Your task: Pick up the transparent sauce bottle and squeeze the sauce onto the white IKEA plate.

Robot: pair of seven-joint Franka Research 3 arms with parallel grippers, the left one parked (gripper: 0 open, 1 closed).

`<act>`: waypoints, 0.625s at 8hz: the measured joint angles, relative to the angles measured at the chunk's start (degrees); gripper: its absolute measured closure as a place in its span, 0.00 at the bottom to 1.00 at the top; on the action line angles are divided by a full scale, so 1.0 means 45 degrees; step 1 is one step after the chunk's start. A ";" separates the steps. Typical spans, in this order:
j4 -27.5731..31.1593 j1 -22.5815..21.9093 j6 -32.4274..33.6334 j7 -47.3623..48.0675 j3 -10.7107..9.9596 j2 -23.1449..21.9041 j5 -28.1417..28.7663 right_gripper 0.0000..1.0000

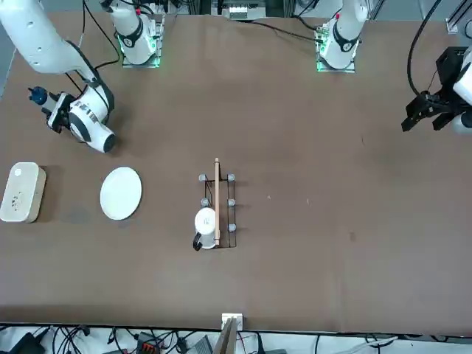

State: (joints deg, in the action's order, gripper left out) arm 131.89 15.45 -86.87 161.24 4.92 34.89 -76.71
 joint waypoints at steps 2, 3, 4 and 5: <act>-0.0165 0.0004 0.0439 -0.0068 0.0761 -0.0068 0.0121 0.00; -0.0482 0.0000 0.0765 -0.0243 0.1471 -0.0121 0.0782 0.00; -0.1021 -0.0024 0.1203 -0.0446 0.2334 -0.0229 0.1862 0.00; -0.1738 -0.0061 0.1743 -0.0632 0.3231 -0.0352 0.2939 0.00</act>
State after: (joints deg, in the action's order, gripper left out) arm 124.07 15.18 -79.03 158.39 19.46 33.30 -63.48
